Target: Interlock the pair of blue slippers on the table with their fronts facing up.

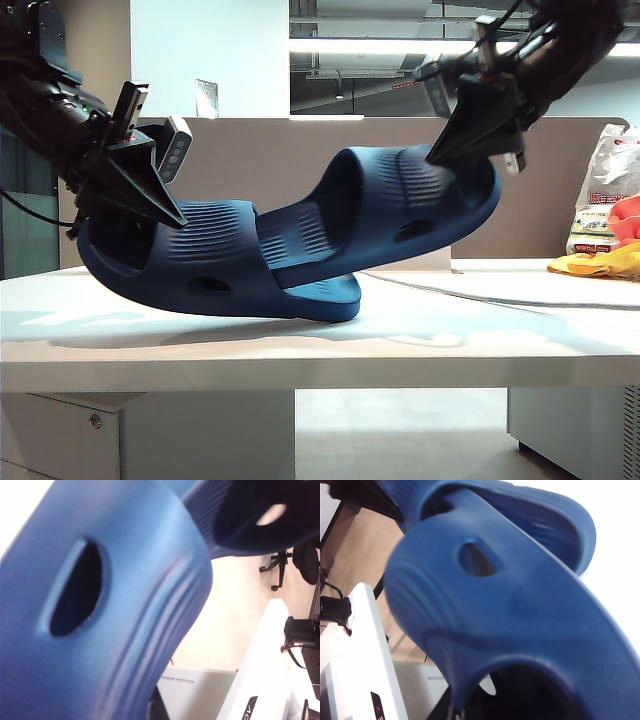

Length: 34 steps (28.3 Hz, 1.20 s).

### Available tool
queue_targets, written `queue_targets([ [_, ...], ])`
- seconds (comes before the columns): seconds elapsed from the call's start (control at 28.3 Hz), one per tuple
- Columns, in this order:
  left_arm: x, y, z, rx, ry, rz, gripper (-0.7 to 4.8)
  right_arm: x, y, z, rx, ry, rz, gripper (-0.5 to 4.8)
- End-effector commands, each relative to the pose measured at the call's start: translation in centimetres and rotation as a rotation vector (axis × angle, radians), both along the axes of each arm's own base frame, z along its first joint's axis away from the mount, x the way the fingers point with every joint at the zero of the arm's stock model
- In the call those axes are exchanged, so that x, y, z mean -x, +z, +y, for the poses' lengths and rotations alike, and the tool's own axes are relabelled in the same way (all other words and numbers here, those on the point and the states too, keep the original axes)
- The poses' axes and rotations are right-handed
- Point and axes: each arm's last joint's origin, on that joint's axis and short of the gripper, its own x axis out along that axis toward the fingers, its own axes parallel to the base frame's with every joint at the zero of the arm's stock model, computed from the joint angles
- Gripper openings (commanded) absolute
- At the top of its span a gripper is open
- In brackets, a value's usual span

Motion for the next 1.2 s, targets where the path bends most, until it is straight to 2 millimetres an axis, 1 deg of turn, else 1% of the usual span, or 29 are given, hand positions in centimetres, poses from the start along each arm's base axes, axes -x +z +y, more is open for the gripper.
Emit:
queue_targets([
  [0.04, -0.2, 0.8, -0.1, 0.014, -0.006, -0.020, -0.06, -0.5, -0.9, 1.0, -0.013, 0.026, 0.001, -0.05],
  [0.14, -0.3, 1.1, -0.1, 0.014, -0.004, -0.025, -0.06, -0.9, -1.9, 1.8, -0.016, 0.043, 0.010, -0.05],
  [0.35, -0.6, 0.3, -0.2, 0.006, -0.006, -0.006, -0.06, -1.9, -3.5, 4.2, -0.018, 0.076, -0.026, -0.05],
  [0.46, -0.5, 0.4, -0.3, 0.064, -0.028, -0.019, -0.06, -2.9, -4.0, 5.3, 0.001, 0.038, -0.080, -0.05],
  [0.64, -0.4, 0.6, -0.4, 0.128, -0.046, -0.022, -0.06, -3.7, -3.8, 5.5, -0.010, -0.009, -0.120, -0.05],
  [0.67, -0.4, 0.9, -0.4, 0.191, -0.057, -0.032, -0.06, -3.7, -3.8, 5.5, -0.010, -0.009, -0.122, -0.05],
  [0.78, -0.6, 1.8, -0.5, 0.271, -0.068, -0.059, -0.06, -3.8, -3.8, 5.5, 0.001, -0.014, -0.134, 0.04],
  [0.88, -1.0, 3.4, -0.5, 0.284, -0.074, -0.093, -0.06, -4.0, -3.9, 5.3, 0.060, -0.036, -0.161, 0.53],
  [0.92, -1.1, 3.8, -0.6, 0.293, -0.076, -0.101, -0.06, -4.1, -3.9, 5.4, 0.061, -0.038, -0.170, 0.63],
  [0.99, -1.2, 4.5, -0.6, 0.295, -0.079, -0.121, -0.06, -4.3, -3.8, 5.4, 0.050, -0.044, -0.187, 1.01],
  [1.02, -1.3, 4.6, -0.6, 0.296, -0.079, -0.124, -0.06, -4.4, -3.7, 5.5, 0.043, -0.059, -0.190, 1.41],
  [1.06, -1.3, 4.6, -0.6, 0.298, -0.080, -0.124, -0.06, -4.5, -3.7, 5.5, 0.039, -0.069, -0.192, 1.68],
  [1.1, -1.2, 4.6, -0.6, 0.298, -0.079, -0.121, -0.06, -4.7, -3.6, 5.5, 0.032, -0.080, -0.197, 2.14],
  [1.13, -1.2, 4.6, -0.6, 0.298, -0.080, -0.122, -0.06, -4.8, -3.5, 5.5, 0.029, -0.088, -0.198, 2.41],
  [1.17, -1.2, 4.6, -0.6, 0.298, -0.083, -0.128, -0.06, -4.8, -3.5, 5.6, 0.024, -0.093, -0.205, 2.85],
  [1.2, -1.2, 4.6, -0.6, 0.298, -0.083, -0.128, -0.06, -4.9, -3.4, 5.6, 0.023, -0.095, -0.207, 3.06],
])
